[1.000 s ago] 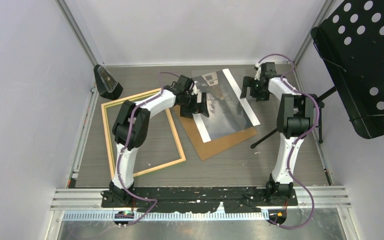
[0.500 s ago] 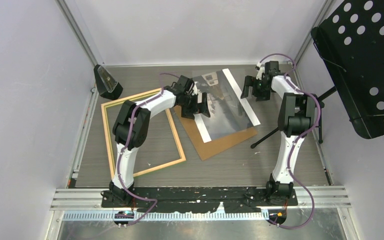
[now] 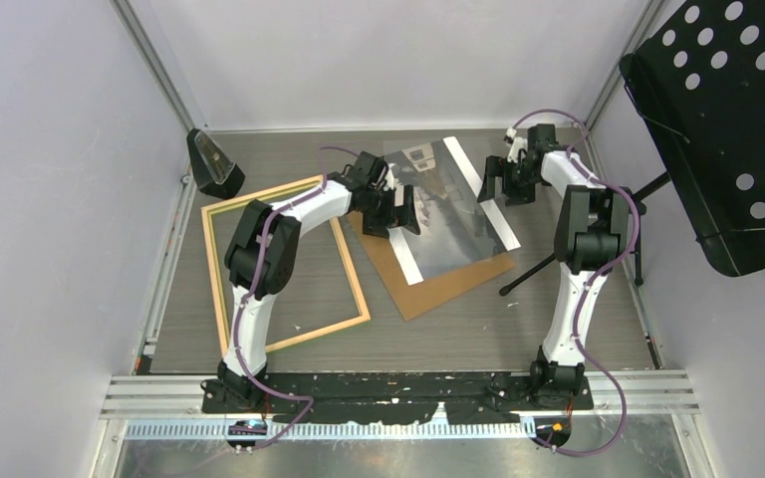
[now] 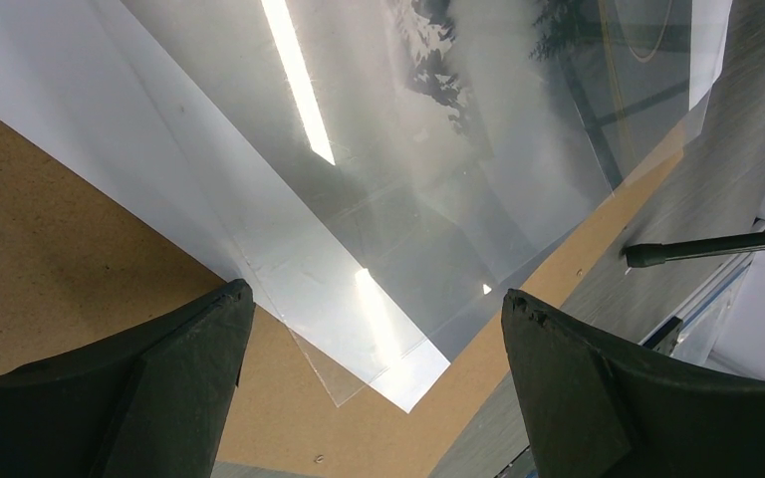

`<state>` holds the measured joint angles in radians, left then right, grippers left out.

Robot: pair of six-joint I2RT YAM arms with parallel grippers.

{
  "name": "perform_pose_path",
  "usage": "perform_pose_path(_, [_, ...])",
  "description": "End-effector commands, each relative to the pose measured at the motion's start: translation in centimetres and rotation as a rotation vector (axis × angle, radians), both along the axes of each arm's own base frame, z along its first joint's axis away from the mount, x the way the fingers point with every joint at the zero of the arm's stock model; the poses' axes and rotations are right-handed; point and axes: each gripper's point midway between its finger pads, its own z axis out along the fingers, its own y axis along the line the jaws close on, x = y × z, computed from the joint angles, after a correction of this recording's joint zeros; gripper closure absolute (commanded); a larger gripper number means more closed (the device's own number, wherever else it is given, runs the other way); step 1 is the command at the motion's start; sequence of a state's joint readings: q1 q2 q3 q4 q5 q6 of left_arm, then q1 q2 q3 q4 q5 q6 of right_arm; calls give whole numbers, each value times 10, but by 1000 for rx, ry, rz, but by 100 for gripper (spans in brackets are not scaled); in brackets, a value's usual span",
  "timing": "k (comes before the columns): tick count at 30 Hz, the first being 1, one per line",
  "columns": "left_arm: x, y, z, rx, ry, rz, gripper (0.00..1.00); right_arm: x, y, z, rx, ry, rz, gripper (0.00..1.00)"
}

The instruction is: Put the photo into the frame

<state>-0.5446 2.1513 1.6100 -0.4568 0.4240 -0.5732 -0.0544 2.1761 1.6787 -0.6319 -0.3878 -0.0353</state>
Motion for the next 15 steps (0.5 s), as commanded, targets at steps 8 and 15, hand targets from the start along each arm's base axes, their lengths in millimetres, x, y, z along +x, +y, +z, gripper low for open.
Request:
perform_pose_path(8, [-17, -1, -7, 4, 39, -20, 1, -34, 24, -3, 118, 110, 40, 9])
perform_pose_path(15, [-19, 0, -12, 10, 46, -22, 1, -26, 32, 38, 168, 8, 60, 11])
